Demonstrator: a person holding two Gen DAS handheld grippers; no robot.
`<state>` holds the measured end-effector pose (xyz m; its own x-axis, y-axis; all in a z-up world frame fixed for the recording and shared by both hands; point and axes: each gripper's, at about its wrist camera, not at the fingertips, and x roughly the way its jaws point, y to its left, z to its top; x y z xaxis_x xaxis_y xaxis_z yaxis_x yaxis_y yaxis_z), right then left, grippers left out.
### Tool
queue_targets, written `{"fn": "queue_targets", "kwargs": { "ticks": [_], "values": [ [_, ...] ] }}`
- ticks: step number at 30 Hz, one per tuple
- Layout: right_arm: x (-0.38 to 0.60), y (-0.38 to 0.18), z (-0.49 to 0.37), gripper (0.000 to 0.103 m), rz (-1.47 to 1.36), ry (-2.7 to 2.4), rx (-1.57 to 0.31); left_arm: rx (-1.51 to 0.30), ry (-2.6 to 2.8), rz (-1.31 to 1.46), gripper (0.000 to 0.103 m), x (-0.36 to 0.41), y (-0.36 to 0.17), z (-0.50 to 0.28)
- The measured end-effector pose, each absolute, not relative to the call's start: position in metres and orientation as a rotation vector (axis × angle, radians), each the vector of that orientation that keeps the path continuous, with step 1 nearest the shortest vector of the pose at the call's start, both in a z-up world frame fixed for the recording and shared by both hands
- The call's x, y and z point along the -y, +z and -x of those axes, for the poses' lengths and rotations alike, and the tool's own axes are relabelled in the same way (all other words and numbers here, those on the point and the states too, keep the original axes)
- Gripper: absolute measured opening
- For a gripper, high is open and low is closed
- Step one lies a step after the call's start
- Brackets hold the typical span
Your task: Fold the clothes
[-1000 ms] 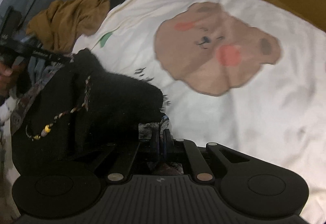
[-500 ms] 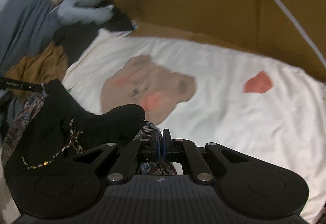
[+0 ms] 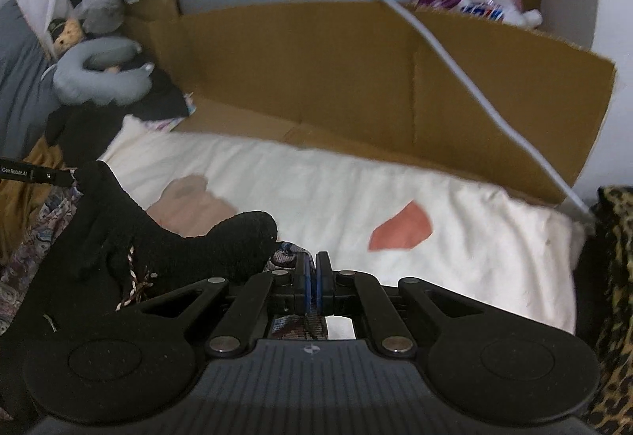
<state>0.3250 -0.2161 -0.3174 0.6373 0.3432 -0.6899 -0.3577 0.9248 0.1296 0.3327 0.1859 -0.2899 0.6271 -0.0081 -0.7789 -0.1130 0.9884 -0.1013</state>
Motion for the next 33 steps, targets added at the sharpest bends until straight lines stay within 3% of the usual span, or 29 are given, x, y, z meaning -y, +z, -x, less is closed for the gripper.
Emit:
{"fn": "queue_targets", "kwargs": {
  "ticks": [12,15,16,17,19,24,33],
  "values": [
    [0.221,-0.385,-0.352,0.002,-0.025,0.373,-0.929,-1.04,0.074,0.126,0.003,-0.194,-0.361,-0.365],
    [0.222,-0.391,-0.352,0.007,-0.038,0.381,-0.962,-1.059,0.067,0.128,0.009,-0.196,-0.366,-0.367],
    [0.223,-0.39,-0.352,0.023,-0.048,0.394,-0.96,-1.058,0.065,0.134,0.009,-0.197,-0.364,-0.367],
    [0.224,-0.388,-0.351,0.045,-0.057,0.407,-0.956,-1.052,0.062,0.14,0.012,-0.199,-0.362,-0.366],
    [0.227,-0.384,-0.35,0.054,-0.081,0.428,-0.935,-1.035,0.06,0.154,0.021,-0.201,-0.356,-0.364],
    [0.225,-0.384,-0.361,0.054,-0.093,0.443,-0.936,-0.999,0.029,0.176,0.042,-0.199,-0.351,-0.365],
    [0.214,-0.413,-0.383,0.054,-0.108,0.461,-0.999,-1.036,0.035,0.197,0.048,-0.2,-0.378,-0.386]
  ]
}}
